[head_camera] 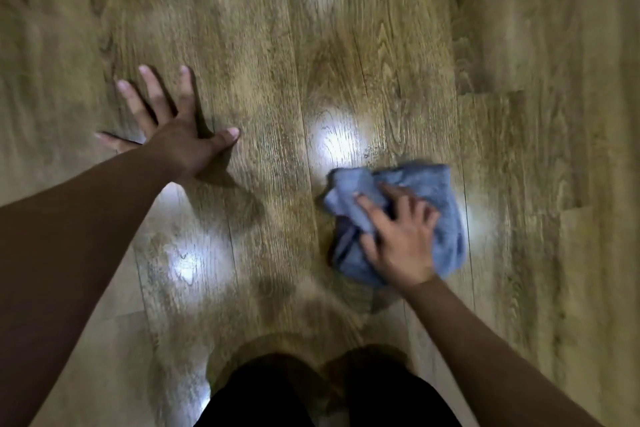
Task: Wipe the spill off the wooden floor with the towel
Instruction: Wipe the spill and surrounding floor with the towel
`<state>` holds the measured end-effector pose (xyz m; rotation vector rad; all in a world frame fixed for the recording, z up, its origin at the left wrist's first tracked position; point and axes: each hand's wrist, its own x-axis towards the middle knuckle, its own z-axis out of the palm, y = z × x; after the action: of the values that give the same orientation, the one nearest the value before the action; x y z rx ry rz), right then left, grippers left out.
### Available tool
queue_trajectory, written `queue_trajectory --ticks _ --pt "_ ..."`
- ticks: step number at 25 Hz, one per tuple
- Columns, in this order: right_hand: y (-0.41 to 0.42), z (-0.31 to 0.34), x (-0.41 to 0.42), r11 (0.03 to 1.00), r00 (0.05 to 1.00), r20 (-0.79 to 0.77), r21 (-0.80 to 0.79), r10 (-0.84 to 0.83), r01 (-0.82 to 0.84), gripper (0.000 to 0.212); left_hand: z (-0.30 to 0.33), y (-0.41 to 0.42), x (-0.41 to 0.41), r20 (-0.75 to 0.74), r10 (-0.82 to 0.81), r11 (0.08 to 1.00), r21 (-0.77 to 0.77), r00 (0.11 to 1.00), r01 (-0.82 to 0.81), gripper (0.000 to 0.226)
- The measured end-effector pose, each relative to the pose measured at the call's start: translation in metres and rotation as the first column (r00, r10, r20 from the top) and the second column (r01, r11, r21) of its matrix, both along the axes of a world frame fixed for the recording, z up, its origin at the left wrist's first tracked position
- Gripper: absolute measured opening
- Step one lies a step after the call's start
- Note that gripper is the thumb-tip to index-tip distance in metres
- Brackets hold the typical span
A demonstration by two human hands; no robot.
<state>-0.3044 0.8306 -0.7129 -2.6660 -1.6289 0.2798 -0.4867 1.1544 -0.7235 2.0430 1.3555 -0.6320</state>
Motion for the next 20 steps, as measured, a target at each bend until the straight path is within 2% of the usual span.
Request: queue_trajectory --ticks 2,4,6,8,9,10,11,12,14,15,17,20 --pt "-0.011 0.002 0.04 0.987 0.986 0.038 -0.007 -0.16 0.16 0.06 0.0 0.001 0.0 0.009 0.002 1.0 0.001 1.0 -0.002 0.11" --pt "0.003 0.001 0.074 0.937 0.935 0.074 0.002 -0.348 0.349 0.058 -0.001 0.001 0.0 0.014 -0.006 1.0 0.011 1.0 0.005 0.11" --pt "0.042 -0.005 0.1 0.818 0.812 0.094 0.054 -0.575 0.573 0.056 -0.001 0.0 -0.001 0.006 -0.014 1.0 0.022 1.0 0.014 0.111" --pt "0.096 -0.01 0.119 0.624 0.619 0.083 0.116 -0.781 0.772 0.058 0.001 -0.001 0.001 0.005 -0.015 1.0 0.019 1.0 0.015 0.11" --pt "0.122 -0.011 0.121 0.546 0.542 0.067 0.125 -0.838 0.828 0.059 0.004 -0.001 0.002 0.002 -0.014 1.0 0.016 1.0 0.014 0.109" --pt "0.144 -0.01 0.116 0.52 0.518 0.055 0.114 -0.854 0.846 0.058 0.006 -0.002 0.002 -0.005 -0.015 1.0 0.012 1.0 0.015 0.109" --pt "0.161 -0.01 0.104 0.558 0.555 0.055 0.098 -0.83 0.824 0.057 0.007 -0.003 0.002 -0.015 -0.016 1.0 0.01 1.0 0.016 0.109" --pt "0.173 -0.008 0.086 0.643 0.64 0.062 0.08 -0.766 0.762 0.055 0.009 -0.004 0.003 -0.028 -0.016 1.0 0.006 0.999 0.016 0.11" --pt "0.182 -0.004 0.032 0.832 0.829 0.067 0.054 -0.555 0.552 0.054 0.012 -0.005 0.006 -0.054 -0.014 1.0 -0.001 0.998 0.014 0.111" --pt "0.18 -0.002 0.002 0.895 0.894 0.055 0.067 -0.444 0.441 0.054 0.014 -0.006 0.007 -0.064 -0.013 1.0 0.003 0.998 0.013 0.111" --pt "0.164 -0.002 -0.056 0.953 0.958 -0.022 0.1 -0.285 0.285 0.052 0.018 -0.008 0.01 -0.078 -0.001 1.0 0.008 0.997 0.002 0.11" --pt "0.114 -0.001 -0.105 0.992 0.991 -0.102 0.08 -0.091 0.099 0.055 0.023 -0.009 0.012 -0.085 -0.003 1.0 0.013 0.996 0.004 0.108"
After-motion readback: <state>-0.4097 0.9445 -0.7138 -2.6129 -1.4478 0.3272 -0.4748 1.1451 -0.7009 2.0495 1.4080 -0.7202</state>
